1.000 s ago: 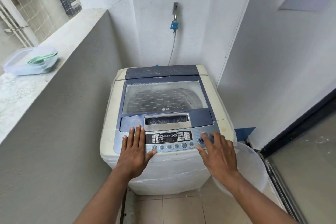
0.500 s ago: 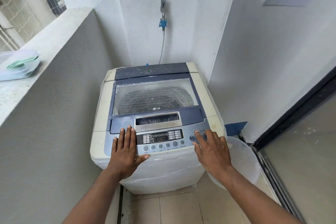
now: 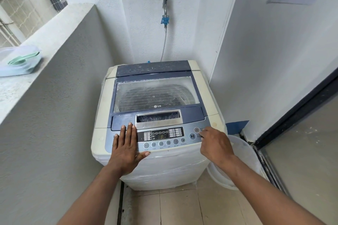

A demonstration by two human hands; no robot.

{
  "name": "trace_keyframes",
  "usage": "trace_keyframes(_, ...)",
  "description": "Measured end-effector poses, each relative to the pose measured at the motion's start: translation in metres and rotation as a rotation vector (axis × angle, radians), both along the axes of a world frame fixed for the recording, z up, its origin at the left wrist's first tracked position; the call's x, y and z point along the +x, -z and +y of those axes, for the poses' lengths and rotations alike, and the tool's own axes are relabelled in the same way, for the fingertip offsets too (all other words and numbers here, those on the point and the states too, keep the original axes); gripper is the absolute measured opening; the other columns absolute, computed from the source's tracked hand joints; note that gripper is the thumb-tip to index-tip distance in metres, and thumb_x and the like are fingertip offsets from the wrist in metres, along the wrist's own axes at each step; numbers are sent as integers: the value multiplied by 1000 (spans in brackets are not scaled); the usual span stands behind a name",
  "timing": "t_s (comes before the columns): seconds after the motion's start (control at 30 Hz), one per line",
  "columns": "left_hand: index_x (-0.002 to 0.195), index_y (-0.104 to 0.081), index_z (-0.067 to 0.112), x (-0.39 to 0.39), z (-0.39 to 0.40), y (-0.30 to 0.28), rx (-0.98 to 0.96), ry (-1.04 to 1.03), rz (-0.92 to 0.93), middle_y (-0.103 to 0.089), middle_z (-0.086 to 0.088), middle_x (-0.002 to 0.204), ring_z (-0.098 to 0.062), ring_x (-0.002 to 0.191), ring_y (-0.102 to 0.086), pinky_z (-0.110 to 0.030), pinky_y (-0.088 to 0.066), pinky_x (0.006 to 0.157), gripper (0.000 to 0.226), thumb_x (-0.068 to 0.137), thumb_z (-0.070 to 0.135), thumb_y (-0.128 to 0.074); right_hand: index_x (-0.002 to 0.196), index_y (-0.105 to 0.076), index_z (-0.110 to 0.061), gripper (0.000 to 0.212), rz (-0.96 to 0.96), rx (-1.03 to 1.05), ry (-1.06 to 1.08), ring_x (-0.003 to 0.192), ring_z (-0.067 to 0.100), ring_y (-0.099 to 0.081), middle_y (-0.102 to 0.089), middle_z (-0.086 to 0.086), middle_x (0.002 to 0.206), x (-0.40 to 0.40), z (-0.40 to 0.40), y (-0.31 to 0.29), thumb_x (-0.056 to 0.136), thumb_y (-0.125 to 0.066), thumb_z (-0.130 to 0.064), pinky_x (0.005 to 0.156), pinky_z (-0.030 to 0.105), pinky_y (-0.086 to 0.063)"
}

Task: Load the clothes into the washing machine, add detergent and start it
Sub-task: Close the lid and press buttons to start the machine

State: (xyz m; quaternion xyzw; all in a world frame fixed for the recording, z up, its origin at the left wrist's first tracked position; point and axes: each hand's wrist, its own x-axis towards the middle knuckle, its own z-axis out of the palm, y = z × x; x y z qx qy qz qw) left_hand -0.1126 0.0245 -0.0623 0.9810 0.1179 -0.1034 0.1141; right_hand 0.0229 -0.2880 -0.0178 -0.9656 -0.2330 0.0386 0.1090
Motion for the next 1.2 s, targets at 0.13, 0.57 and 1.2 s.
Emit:
trace_keyframes(0.13,155,31,12,0,1,2,-5,4,-6,41,2,164,-22,151,41,-45,20,124,126,68,101,11,111,-78,-7,32,43,141,55,103,28,-73,-75,8,120,-2,-13,3,80,-74,-9,96,36,-58)
trace_keyframes(0.57,155,33,13,-1,1,0,2,1,-2,43,2,163,-20,149,44,-42,24,122,125,68,101,13,122,-74,-4,37,77,125,64,114,27,-71,-66,7,138,-12,-6,-6,87,-75,-13,101,32,-51)
trace_keyframes(1.2,157,33,18,-1,0,2,16,3,-15,43,2,163,-22,150,43,-45,21,124,119,72,98,8,147,-53,-19,70,43,-16,91,95,27,-62,-52,9,120,-87,81,7,80,-71,-13,69,39,-56)
